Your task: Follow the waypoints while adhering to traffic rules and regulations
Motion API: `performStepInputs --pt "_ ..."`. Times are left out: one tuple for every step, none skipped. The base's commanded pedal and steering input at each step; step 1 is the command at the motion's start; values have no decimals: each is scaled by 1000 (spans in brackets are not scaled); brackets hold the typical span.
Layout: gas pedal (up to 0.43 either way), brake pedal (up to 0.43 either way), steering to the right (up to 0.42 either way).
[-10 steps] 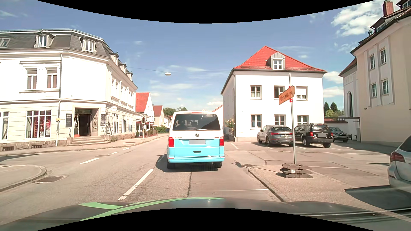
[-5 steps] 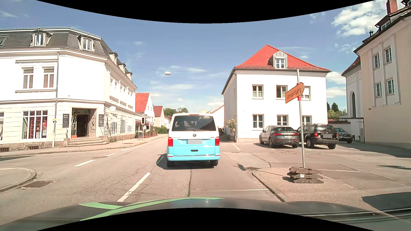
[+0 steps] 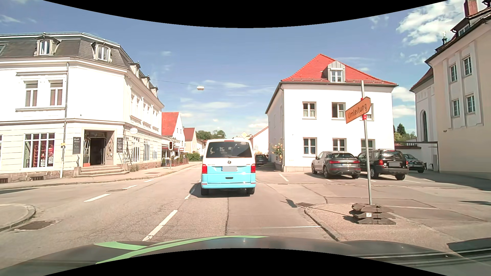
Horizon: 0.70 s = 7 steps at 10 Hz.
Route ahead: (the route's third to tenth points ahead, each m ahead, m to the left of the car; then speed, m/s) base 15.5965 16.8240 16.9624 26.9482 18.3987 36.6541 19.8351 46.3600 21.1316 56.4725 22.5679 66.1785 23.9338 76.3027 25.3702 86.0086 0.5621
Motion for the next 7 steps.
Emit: performStepInputs --pt "0 0 -50" --pt "0 0 -52" --pt "20 0 -54" --pt "39 0 -54" --pt "47 0 -51" --pt "59 0 -48" --pt "67 0 -46"
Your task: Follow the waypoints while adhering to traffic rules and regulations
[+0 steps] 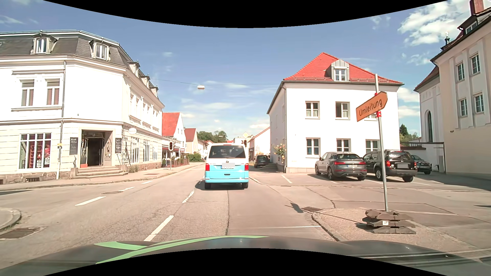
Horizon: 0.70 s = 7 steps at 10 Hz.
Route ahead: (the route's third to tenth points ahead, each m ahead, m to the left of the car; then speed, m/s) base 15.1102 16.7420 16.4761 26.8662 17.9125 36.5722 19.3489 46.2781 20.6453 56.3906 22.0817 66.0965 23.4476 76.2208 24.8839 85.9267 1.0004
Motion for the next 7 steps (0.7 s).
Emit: performStepInputs --pt "67 0 -44" --pt "79 0 -39" --pt "87 0 -32" --pt "87 0 -31" --pt "98 0 -30" --pt "98 0 -29" --pt "98 0 -29"
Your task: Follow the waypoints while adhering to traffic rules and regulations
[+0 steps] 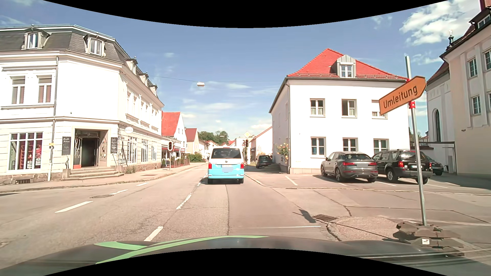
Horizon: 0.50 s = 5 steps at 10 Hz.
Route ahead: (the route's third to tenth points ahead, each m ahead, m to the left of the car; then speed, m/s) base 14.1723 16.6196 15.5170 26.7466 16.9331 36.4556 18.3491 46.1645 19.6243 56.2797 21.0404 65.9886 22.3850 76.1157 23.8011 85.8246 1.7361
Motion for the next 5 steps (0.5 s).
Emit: performStepInputs --pt "110 0 -29" --pt "110 0 -29" --pt "110 0 -33" --pt "110 0 -42" --pt "110 0 -54"
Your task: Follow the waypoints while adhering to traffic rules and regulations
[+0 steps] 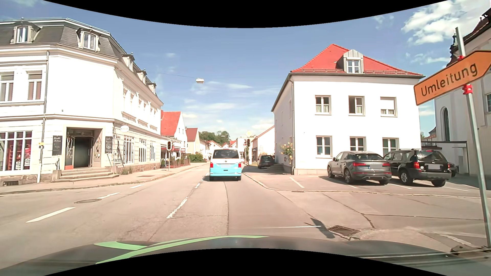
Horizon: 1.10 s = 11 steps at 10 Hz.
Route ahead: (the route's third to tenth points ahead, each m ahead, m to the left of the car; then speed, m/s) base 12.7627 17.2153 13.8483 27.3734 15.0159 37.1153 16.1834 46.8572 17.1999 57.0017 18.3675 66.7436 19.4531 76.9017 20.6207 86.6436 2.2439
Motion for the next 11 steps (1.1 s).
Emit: performStepInputs --pt "110 0 -75" --pt "110 0 -98" --pt "110 0 -128" --pt "110 0 -160" --pt "110 0 -192" --pt "118 0 -232" --pt "118 0 -260" --pt "130 0 -299" --pt "130 0 -340" --pt "130 0 -369" --pt "130 0 -403"
